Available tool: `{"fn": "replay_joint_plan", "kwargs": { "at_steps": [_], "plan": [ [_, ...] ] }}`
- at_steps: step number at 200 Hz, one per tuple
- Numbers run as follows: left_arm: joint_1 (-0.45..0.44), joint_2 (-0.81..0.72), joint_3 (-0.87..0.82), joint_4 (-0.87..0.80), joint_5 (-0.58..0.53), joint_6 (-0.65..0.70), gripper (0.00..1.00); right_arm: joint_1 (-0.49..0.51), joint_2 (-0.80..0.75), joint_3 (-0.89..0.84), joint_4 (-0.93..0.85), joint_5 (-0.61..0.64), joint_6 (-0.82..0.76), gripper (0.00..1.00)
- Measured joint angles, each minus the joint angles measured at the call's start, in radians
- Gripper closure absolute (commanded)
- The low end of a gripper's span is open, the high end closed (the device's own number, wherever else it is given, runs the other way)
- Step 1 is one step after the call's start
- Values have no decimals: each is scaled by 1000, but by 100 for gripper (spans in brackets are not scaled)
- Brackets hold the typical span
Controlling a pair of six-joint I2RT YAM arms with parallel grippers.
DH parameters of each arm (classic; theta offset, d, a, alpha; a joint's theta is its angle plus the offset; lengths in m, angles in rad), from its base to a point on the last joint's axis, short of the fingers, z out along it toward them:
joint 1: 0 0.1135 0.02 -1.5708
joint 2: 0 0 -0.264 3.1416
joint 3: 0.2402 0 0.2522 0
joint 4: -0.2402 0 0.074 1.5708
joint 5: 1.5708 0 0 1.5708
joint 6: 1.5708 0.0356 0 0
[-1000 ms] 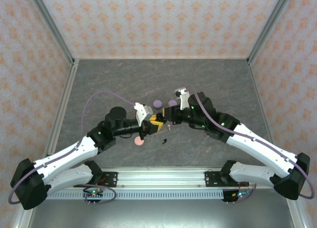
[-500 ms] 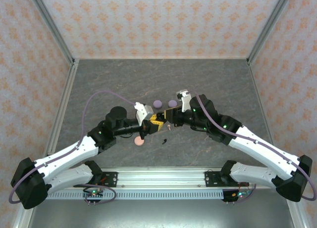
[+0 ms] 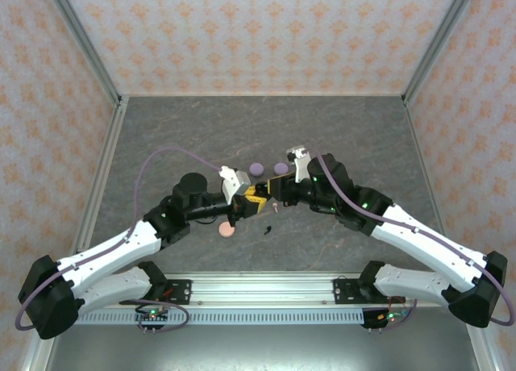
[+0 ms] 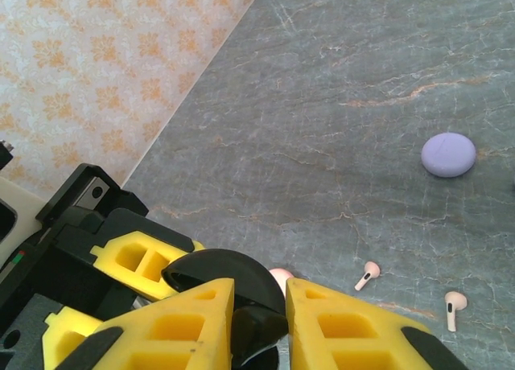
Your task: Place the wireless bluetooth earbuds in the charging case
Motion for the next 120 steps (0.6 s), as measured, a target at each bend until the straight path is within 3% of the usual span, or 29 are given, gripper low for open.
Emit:
{"fn": "replay_joint_plan", "kwargs": {
  "at_steps": [120],
  "plan": [
    [-6,16,3,6,-14,0,100,1,11,-6,4,-26,13,75]
  ]
}}
